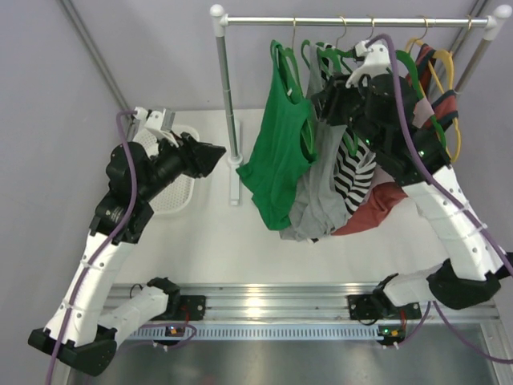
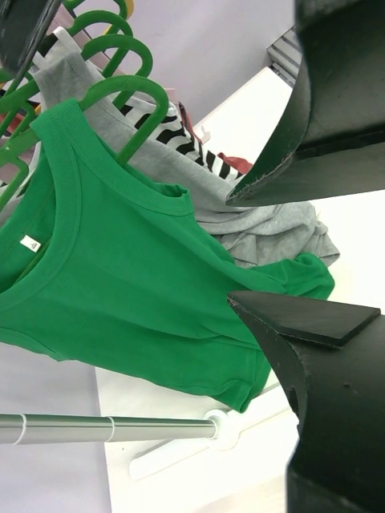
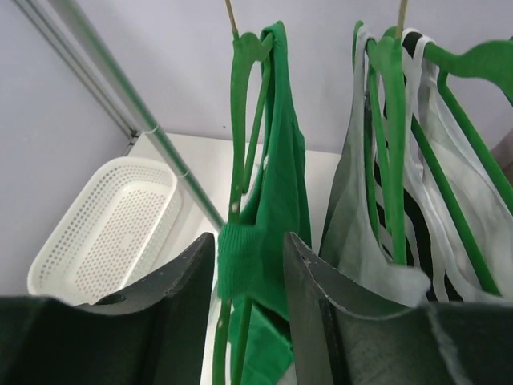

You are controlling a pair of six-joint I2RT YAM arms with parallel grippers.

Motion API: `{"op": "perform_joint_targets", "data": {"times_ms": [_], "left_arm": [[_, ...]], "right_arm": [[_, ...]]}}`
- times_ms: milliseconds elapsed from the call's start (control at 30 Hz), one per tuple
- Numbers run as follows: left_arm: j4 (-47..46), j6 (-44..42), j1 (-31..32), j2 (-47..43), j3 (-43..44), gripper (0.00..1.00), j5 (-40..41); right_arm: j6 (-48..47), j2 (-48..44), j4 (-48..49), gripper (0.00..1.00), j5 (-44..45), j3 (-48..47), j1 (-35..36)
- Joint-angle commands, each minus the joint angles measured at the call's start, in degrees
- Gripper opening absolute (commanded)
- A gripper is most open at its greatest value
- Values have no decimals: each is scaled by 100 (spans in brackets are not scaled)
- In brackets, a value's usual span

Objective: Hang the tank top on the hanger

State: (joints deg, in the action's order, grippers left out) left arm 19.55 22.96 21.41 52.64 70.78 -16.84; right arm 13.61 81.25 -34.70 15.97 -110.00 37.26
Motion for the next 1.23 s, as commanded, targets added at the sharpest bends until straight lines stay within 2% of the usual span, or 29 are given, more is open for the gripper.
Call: {"op": "perform_joint_targets", "data": {"times_ms": [0, 233, 400, 567, 700, 833, 1100, 1200], "left_arm": [[-250, 33, -23, -114, -117, 52, 58], [-233, 77, -23, -193, -477, 51, 119], [-180, 112, -23, -307, -828, 51, 207], [-127, 174, -23, -439, -1294, 51, 287], [31, 209, -23, -483, -1540, 51, 365], [58, 253, -23, -606, -1761, 51, 410], [84, 253, -23, -597, -1823, 51, 401], [102, 226, -23, -597, -1814, 51, 392]], "right_arm": [[177, -941, 271, 40, -208, 608, -87], [362, -2727, 165, 51, -208, 2402, -87], [669, -3903, -256, 52, -68, 3683, -87], [1046, -4661, -731, 55, 91, 4661, -87], [1372, -5442, -697, 57, 74, 5696, -87], [1496, -5691, -696, 61, 117, 6095, -87], [1382, -5454, -582, 59, 73, 6078, -87], [1347, -5436, -503, 66, 21, 6060, -87]]}}
